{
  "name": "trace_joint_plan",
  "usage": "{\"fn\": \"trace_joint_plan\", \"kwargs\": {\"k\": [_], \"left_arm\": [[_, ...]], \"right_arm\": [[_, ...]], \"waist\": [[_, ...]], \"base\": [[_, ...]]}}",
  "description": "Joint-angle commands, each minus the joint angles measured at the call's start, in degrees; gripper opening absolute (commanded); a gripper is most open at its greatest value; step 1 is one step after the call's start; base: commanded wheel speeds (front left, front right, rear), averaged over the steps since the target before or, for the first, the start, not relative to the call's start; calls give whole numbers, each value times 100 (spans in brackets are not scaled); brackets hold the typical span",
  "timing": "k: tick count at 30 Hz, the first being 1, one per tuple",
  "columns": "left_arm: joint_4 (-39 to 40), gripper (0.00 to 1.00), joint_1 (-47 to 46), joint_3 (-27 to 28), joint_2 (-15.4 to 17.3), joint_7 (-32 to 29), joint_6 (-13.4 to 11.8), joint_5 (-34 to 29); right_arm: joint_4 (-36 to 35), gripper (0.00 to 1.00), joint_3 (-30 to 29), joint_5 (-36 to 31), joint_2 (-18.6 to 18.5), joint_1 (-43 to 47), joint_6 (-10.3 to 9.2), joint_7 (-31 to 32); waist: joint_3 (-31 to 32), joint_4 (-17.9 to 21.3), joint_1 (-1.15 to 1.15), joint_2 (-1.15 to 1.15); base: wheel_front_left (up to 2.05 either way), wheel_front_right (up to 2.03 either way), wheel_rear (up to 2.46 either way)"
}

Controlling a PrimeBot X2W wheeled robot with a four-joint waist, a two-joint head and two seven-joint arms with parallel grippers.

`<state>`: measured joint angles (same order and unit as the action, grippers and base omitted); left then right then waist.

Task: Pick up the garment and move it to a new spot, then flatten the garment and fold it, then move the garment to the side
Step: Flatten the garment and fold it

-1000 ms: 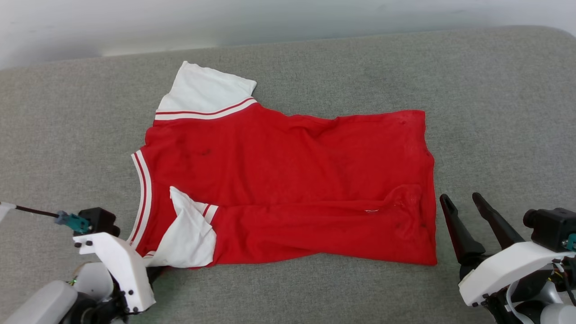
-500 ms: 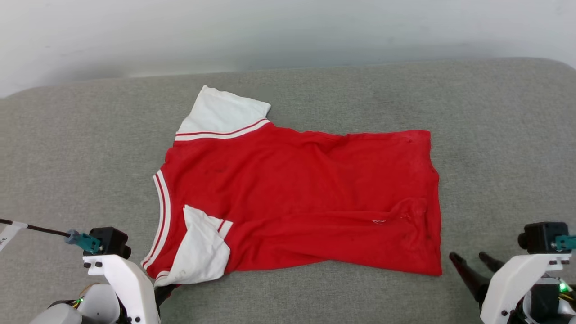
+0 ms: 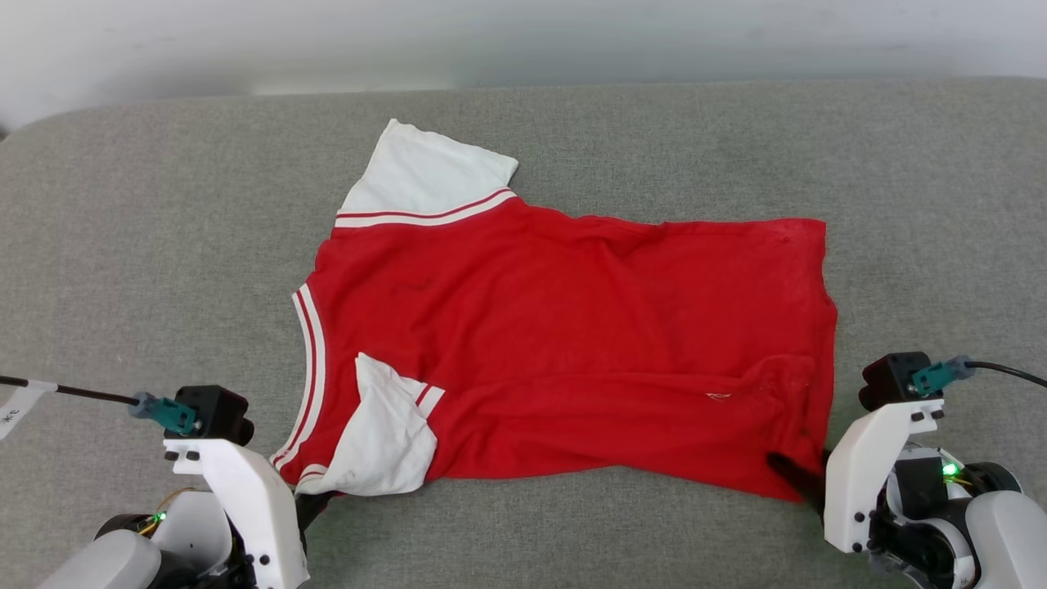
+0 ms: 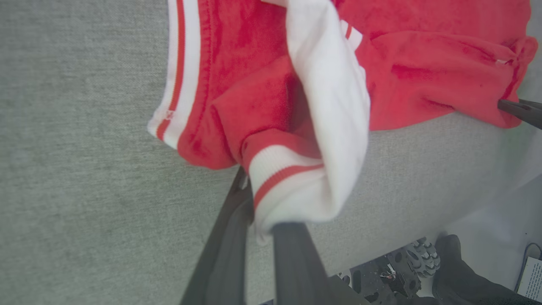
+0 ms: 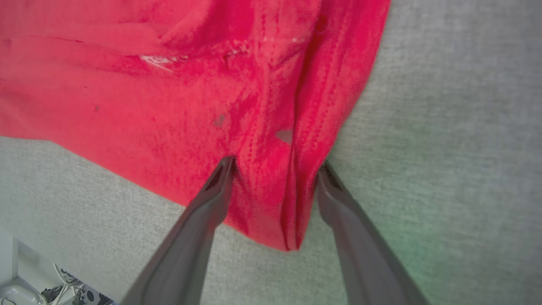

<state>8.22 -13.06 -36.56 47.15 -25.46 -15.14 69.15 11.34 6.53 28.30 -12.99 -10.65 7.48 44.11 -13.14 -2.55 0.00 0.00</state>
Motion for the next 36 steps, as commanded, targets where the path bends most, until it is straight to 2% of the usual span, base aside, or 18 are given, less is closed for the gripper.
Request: {"fn": "trace_joint_plan", "kwargs": {"k": [1, 9, 15, 21, 25, 26, 27, 30, 36], "left_arm": [[-25, 0, -15, 5, -6, 27, 1, -15], [-61, 0, 260, 9, 90, -28, 23, 151], [5, 0, 669, 8, 207, -22, -107, 329], [42, 0, 1150, -11, 240, 19, -216, 549], [-29, 0, 1286, 29, 125, 201, -149, 595], [-79, 36, 1303, 33, 73, 253, -135, 610], [-131, 100, 1292, -15, 75, 279, -96, 528], [-218, 100, 1153, 22, -47, 442, -39, 455], [-212, 100, 883, 217, 53, 839, -98, 92]], "right_arm": [[330, 0, 241, 70, 153, 247, 2, 199], [-53, 0, 83, 139, -69, 100, 1, 10], [-318, 0, -49, 240, -113, 483, 1, 185], [-525, 0, -269, 297, 10, 1108, 1, 467], [-621, 0, -368, 237, 132, 1446, 1, 426], [-629, 100, -387, 203, 159, 1498, 1, 352], [-636, 100, -400, 145, 155, 1539, 1, 263], [-698, 100, -415, 76, 226, 1599, 1, -113], [-1082, 100, -505, -357, 247, 1587, 0, -1202]], "waist": [[19, 11, 0, 0], [464, 60, 0, 0], [917, 83, 0, 0], [1197, 100, 0, 0], [1264, 117, 0, 0], [1271, 119, 0, 0], [1282, 122, 0, 0], [1295, 117, 0, 0], [1345, 165, 0, 0]], "base": [[0, 0, 0], [0, 0, 0], [0, 0, 0], [0, 0, 0], [0, 0, 0], [0, 0, 0], [0, 0, 0], [0, 0, 0], [0, 0, 0]]}}
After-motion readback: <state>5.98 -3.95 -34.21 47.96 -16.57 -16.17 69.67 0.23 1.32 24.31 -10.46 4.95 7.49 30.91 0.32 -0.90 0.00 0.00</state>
